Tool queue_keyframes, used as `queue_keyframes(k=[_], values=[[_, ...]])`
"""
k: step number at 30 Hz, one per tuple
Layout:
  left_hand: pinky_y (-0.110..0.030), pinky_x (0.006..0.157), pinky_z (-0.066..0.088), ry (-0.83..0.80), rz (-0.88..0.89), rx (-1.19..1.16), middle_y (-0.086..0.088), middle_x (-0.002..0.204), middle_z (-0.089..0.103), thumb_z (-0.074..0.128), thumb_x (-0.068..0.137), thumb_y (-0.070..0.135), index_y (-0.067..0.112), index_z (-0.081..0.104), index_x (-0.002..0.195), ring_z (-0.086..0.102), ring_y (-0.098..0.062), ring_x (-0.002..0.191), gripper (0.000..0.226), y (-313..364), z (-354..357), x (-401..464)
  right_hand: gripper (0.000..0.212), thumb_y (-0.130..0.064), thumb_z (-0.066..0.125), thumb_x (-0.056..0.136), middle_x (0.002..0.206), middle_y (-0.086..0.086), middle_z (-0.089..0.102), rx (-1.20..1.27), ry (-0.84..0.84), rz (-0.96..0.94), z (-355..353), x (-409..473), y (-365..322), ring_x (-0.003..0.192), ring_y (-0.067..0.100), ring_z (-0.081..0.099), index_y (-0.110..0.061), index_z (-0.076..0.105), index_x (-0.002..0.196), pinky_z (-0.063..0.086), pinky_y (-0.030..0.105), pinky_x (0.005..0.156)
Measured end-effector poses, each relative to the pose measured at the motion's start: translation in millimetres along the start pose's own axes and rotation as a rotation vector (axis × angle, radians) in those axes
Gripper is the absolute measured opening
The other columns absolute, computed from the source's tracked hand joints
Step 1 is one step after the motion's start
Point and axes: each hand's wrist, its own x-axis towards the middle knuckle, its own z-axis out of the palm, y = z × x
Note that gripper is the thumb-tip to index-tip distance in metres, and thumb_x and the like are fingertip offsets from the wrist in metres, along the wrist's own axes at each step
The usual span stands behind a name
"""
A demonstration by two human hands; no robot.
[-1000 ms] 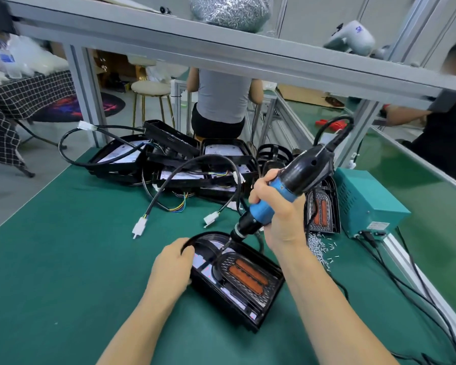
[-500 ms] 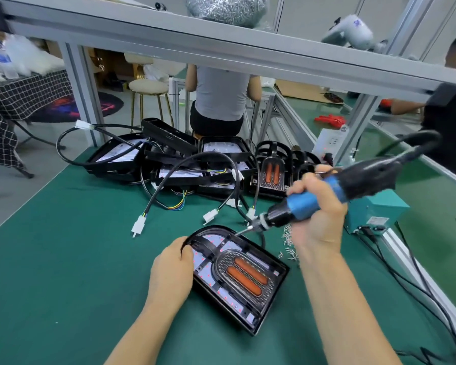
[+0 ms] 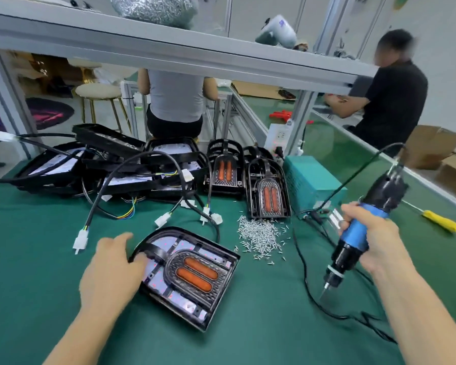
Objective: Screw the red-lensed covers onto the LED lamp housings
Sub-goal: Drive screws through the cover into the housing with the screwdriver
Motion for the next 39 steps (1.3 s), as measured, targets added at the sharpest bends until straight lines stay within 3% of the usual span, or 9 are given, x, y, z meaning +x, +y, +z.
queue_keyframes(k=[2, 4, 6, 10, 20, 26, 35, 37, 39], values=[[-0.04, 0.079, 0.041, 0.19, 0.155, -0.016, -0.009, 0.115, 0.059, 0.062, 0.085, 0.016, 0.014, 0.063, 0.116, 0.056, -0.032, 0.097, 0.031, 20.9, -5.6, -2.9, 0.019, -0.002, 0.064, 0.077, 0.062, -0.002, 0.05, 0.174, -0.002, -0.074, -10.5, -5.4, 3.9, 0.048, 0.011, 0.049, -0.018, 0.054, 0.076, 0.045, 0.018, 0.049], [-0.039, 0.076, 0.042, 0.252, 0.423, -0.075, -0.002, 0.091, 0.066, 0.062, 0.083, 0.017, 0.018, 0.069, 0.095, 0.056, -0.028, 0.086, 0.014, 55.5, -6.1, -8.3, 0.017, -0.004, 0.06, 0.079, 0.062, -0.005, 0.05, 0.303, 0.004, -0.118, -13.2, -9.8, 6.1, 0.05, 0.01, 0.049, -0.019, 0.053, 0.078, 0.045, 0.019, 0.052], [-0.038, 0.077, 0.042, 0.104, 0.652, -0.07, 0.008, 0.077, 0.065, 0.059, 0.082, 0.022, 0.027, 0.07, 0.081, 0.056, -0.022, 0.082, 0.012, 93.6, 5.8, -12.5, 0.019, -0.002, 0.057, 0.084, 0.06, -0.006, 0.05, 0.367, 0.049, -0.14, -9.3, -12.9, 7.5, 0.05, 0.01, 0.05, -0.019, 0.052, 0.078, 0.045, 0.019, 0.052], [-0.032, 0.08, 0.029, -0.158, 0.843, 0.356, 0.008, 0.092, 0.07, 0.052, 0.088, 0.023, 0.029, 0.071, 0.091, 0.056, -0.018, 0.096, 0.02, 149.9, 55.8, -14.0, 0.021, 0.003, 0.061, 0.083, 0.062, -0.002, 0.049, 0.335, 0.131, -0.175, 1.8, -18.7, 8.7, 0.051, 0.013, 0.048, -0.017, 0.054, 0.078, 0.044, 0.02, 0.051], [-0.036, 0.091, 0.028, -0.313, 0.791, 0.569, 0.001, 0.091, 0.071, 0.06, 0.086, 0.014, 0.02, 0.067, 0.087, 0.062, -0.02, 0.087, 0.009, 160.5, 103.7, -15.8, 0.023, 0.006, 0.06, 0.084, 0.063, 0.001, 0.05, 0.302, 0.111, -0.215, 1.9, -24.3, 13.1, 0.051, 0.015, 0.048, -0.017, 0.055, 0.08, 0.044, 0.023, 0.052], [-0.038, 0.099, 0.028, -0.291, 0.77, 0.636, 0.001, 0.061, 0.044, 0.048, 0.082, -0.003, 0.017, 0.034, 0.061, 0.04, -0.018, 0.057, 0.032, 168.1, 105.4, -18.8, 0.023, 0.006, 0.06, 0.084, 0.064, 0.0, 0.049, 0.3, 0.096, -0.217, 0.3, -27.4, 13.0, 0.05, 0.014, 0.048, -0.017, 0.056, 0.08, 0.045, 0.024, 0.051], [-0.032, 0.069, 0.032, -0.408, 0.886, 0.819, -0.011, 0.107, 0.062, 0.052, 0.085, -0.003, 0.009, 0.059, 0.098, 0.054, -0.029, 0.103, 0.018, 168.3, 113.0, -26.8, 0.024, 0.006, 0.059, 0.084, 0.061, -0.004, 0.051, 0.322, 0.06, -0.239, 11.6, -33.7, 8.9, 0.049, 0.013, 0.049, -0.017, 0.054, 0.08, 0.045, 0.023, 0.051], [-0.033, 0.066, 0.035, -0.398, 0.839, 0.692, -0.013, 0.103, 0.06, 0.05, 0.088, 0.0, 0.007, 0.058, 0.098, 0.053, -0.029, 0.098, 0.015, 170.3, 107.1, -29.3, 0.023, 0.006, 0.059, 0.084, 0.062, -0.004, 0.05, 0.338, 0.055, -0.243, 13.9, -35.4, 7.4, 0.049, 0.013, 0.048, -0.017, 0.054, 0.081, 0.045, 0.023, 0.052], [-0.034, 0.064, 0.039, -0.347, 0.737, 0.319, -0.013, 0.089, 0.059, 0.046, 0.088, 0.005, 0.008, 0.052, 0.085, 0.051, -0.027, 0.084, 0.007, 169.4, 93.7, -27.5, 0.023, 0.005, 0.058, 0.085, 0.063, -0.004, 0.05, 0.37, 0.035, -0.252, 15.9, -37.1, 4.3, 0.05, 0.013, 0.049, -0.017, 0.055, 0.08, 0.045, 0.023, 0.052]])
